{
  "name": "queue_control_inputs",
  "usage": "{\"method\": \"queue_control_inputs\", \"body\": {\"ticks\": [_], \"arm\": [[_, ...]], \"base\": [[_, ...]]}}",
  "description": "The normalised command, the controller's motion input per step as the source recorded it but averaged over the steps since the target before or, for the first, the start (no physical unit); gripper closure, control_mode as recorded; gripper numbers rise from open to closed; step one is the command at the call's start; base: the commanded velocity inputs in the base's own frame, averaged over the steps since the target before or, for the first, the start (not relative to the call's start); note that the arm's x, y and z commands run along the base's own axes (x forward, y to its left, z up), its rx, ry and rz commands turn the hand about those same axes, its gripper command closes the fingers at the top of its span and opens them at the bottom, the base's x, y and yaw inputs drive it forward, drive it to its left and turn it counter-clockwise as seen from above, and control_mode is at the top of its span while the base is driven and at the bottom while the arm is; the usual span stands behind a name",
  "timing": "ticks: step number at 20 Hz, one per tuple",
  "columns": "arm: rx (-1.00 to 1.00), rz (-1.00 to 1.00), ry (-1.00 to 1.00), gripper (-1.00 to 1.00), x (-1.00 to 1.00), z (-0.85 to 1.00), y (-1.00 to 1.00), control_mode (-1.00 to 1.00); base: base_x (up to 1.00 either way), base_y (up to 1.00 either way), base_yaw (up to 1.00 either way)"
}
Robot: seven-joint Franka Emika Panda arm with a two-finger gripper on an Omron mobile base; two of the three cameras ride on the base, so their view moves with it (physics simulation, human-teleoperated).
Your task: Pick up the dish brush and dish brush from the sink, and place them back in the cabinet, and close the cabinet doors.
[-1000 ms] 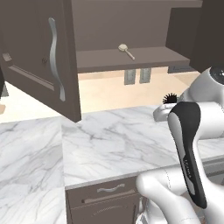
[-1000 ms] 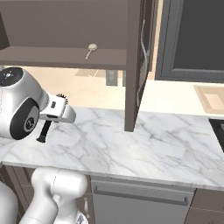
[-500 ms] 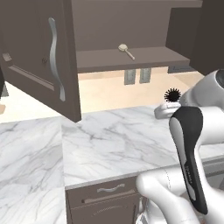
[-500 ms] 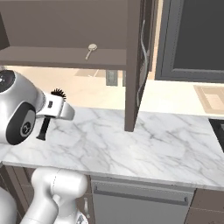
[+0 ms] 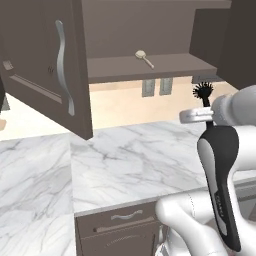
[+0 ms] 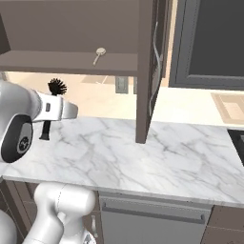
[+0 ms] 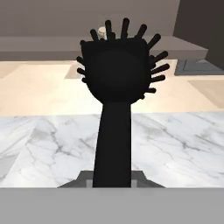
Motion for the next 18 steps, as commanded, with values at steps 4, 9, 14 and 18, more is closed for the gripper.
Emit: {"method": "queue_control_inputs", "body": {"ticks": [4, 9, 14, 18], "arm": [[0.0, 0.0, -0.14, 1.0, 0.0, 0.53, 0.01, -1.0], [0.0, 0.0, -0.11, 1.0, 0.04, 0.37, 0.02, -1.0], [0.0, 0.01, -0.06, 1.0, 0.0, 0.25, 0.02, -1.0], [0.0, 0.0, -0.06, 1.0, 0.02, 0.37, 0.02, -1.0]], "base": [[0.0, 0.0, 0.0], [0.0, 0.0, 0.0], [0.0, 0.0, 0.0], [0.0, 0.0, 0.0]]}}
